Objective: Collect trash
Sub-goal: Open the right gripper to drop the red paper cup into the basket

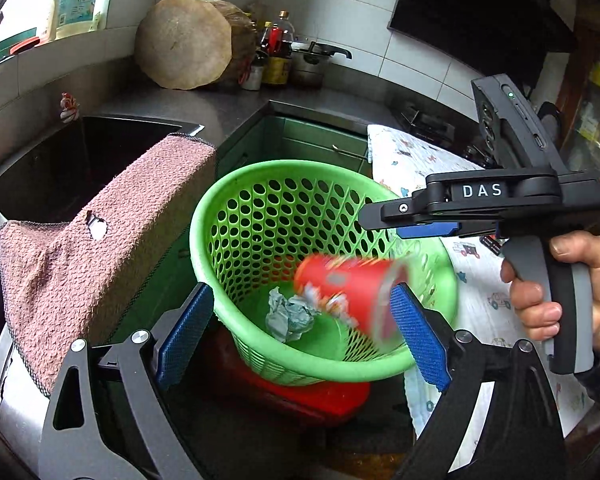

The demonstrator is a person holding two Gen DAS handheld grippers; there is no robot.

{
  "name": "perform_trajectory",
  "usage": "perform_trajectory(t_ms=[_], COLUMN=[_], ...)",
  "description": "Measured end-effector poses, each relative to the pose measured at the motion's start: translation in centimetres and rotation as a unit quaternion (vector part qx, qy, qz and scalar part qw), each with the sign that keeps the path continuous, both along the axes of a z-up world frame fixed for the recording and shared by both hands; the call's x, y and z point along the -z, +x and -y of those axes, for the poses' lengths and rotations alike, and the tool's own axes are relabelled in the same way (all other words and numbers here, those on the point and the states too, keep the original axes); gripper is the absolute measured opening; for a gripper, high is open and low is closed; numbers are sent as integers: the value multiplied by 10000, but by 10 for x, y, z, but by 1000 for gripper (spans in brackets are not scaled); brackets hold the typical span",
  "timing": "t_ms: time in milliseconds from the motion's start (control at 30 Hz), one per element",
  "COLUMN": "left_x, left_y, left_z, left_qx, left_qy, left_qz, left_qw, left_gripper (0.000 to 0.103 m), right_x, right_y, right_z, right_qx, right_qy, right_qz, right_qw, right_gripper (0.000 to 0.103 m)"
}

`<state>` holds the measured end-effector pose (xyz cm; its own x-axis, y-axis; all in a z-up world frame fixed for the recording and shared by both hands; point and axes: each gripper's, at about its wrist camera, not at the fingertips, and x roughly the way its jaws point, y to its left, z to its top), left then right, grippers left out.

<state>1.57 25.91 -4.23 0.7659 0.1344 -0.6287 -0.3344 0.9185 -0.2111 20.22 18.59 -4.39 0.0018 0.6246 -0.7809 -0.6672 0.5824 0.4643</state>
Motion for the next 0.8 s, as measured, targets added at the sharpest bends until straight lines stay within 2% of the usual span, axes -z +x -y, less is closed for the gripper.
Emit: perform_trajectory(t_ms=[100,267,333,600,800], left_x=[0,-3,-4,-11,-15], left_y=[-1,1,4,16,26], left_z=[0,7,11,35,58], left_qx=[-1,43,99,347,536], left_qy=[-44,-53,-45,-3,-52], left_qz=[12,23,33,49,72], left_qw=[10000,10000,9999,9994,9985], left_gripper=[92,93,93,94,94], right_x=[-3,-21,-30,-62,-75], right_y=[-2,-8,-8,-9,-5], right_z=[9,39,57,161,252], right_qx=[7,51,124,521,1123], right_qy=[169,244,263,80,-283], right_qz=[5,272,398,1042,1349], right_qw=[9999,9993,9988,9932,9841], right_gripper=[79,80,84,88,89])
